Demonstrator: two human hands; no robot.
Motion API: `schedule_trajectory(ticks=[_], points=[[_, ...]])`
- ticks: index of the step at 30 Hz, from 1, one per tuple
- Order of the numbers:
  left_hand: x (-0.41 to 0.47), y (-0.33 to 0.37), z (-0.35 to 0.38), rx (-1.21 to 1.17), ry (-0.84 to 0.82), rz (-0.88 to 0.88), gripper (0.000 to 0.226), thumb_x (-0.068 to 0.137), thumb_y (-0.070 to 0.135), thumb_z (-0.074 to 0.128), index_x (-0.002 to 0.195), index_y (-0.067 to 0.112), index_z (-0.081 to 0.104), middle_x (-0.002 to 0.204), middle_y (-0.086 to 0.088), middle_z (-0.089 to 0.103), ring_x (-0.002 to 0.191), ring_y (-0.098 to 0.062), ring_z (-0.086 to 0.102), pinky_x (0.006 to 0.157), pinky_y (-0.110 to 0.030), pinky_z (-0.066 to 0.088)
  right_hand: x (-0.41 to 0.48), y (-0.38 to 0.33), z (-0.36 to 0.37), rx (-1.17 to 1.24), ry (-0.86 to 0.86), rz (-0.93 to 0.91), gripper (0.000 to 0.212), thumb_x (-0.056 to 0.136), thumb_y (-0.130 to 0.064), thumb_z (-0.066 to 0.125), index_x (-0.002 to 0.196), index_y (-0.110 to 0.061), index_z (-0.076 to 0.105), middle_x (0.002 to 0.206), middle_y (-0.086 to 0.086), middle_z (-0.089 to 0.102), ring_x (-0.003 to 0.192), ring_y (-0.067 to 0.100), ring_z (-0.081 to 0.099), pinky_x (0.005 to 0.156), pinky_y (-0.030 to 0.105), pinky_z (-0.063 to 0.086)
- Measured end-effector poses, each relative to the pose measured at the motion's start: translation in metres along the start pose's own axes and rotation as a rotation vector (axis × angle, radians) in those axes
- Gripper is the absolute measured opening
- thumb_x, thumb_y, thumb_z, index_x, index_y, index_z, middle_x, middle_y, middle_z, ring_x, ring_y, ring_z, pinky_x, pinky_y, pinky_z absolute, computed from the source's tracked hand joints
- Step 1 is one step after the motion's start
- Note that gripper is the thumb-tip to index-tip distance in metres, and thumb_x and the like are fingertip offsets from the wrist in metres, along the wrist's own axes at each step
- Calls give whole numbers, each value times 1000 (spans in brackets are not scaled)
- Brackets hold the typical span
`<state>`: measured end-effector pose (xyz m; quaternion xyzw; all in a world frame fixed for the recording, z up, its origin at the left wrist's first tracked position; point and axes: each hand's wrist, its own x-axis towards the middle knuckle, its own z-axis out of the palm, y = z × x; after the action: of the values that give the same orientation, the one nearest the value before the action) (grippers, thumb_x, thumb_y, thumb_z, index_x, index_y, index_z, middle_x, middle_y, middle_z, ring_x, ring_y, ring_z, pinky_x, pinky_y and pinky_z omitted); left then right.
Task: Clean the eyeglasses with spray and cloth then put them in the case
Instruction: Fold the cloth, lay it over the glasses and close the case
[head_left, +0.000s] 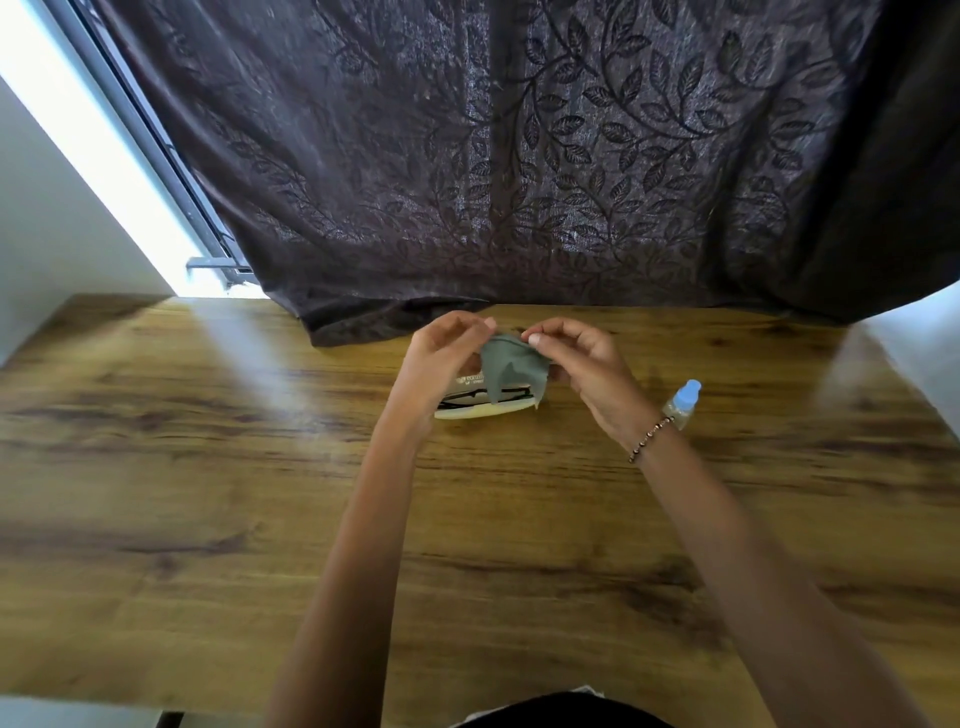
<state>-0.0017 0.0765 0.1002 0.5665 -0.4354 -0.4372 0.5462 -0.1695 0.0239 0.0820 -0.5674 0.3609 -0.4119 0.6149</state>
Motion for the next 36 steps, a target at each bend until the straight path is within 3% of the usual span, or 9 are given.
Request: schedule_trajectory(ticks=[4,8,14,17,20,25,27,30,36], points=[[2,-3,-6,69,-27,17,29,89,13,65,117,11,61,98,-5,72,91,-15,69,80,-26,57,-2,2,-2,-92,-19,-57,25,85,-5,67,107,-17,67,104,6,70,99,18,65,84,31,54],[3,-5,-9,90,-32,-41,17,88,10,65,105,14,66,97,-5,71,91,-15,68,79,-25,56,-2,2,-2,-150,-12,-93,20,83,2,66,92,-15,70,102,-1,70,97,9,63,84,26,52],[1,-7,-2,23,-37,-103,9,93,9,58,98,16,61,92,0,68,83,-15,69,74,-26,58,-1,2,3,-107,-37,-89,22,92,-1,55,91,-19,67,93,-8,68,89,2,62,73,16,48],[0,-5,1,-32,-35,-128,12,95,11,52,90,18,61,91,2,65,80,-13,67,72,-26,56,-1,3,5,-103,-30,-75,23,93,-3,53,89,-21,68,96,-7,68,93,5,60,76,22,50],[1,-2,0,-106,-13,-172,14,93,22,55,84,17,65,97,-2,65,77,-15,67,72,-27,54,0,3,4,-86,-12,-42,27,93,-4,51,86,-21,71,96,-7,68,93,7,60,69,21,49],[1,-7,-7,14,-50,-71,18,87,15,67,105,11,65,99,-5,70,94,-17,65,85,-26,54,-1,4,1,-25,-20,-28,13,90,-9,62,94,-17,72,107,5,69,101,16,63,73,25,54],[0,-7,-8,55,-56,-48,24,86,12,68,110,13,66,105,-6,69,100,-18,64,89,-28,52,0,7,0,-47,-15,-42,21,86,-6,67,104,-17,69,111,7,68,101,19,64,76,28,55],[-1,-6,-8,89,-64,-39,19,85,10,69,102,18,70,103,0,70,96,-12,63,86,-23,50,-1,6,0,-60,17,-32,24,82,-1,69,103,-14,69,106,5,69,97,19,66,80,31,56],[-2,-8,-5,53,-105,-28,11,91,7,61,99,13,65,97,-5,69,87,-10,66,79,-20,54,-3,1,4,-42,8,-57,16,86,0,64,90,-15,67,92,-4,70,83,9,64,66,19,52]])
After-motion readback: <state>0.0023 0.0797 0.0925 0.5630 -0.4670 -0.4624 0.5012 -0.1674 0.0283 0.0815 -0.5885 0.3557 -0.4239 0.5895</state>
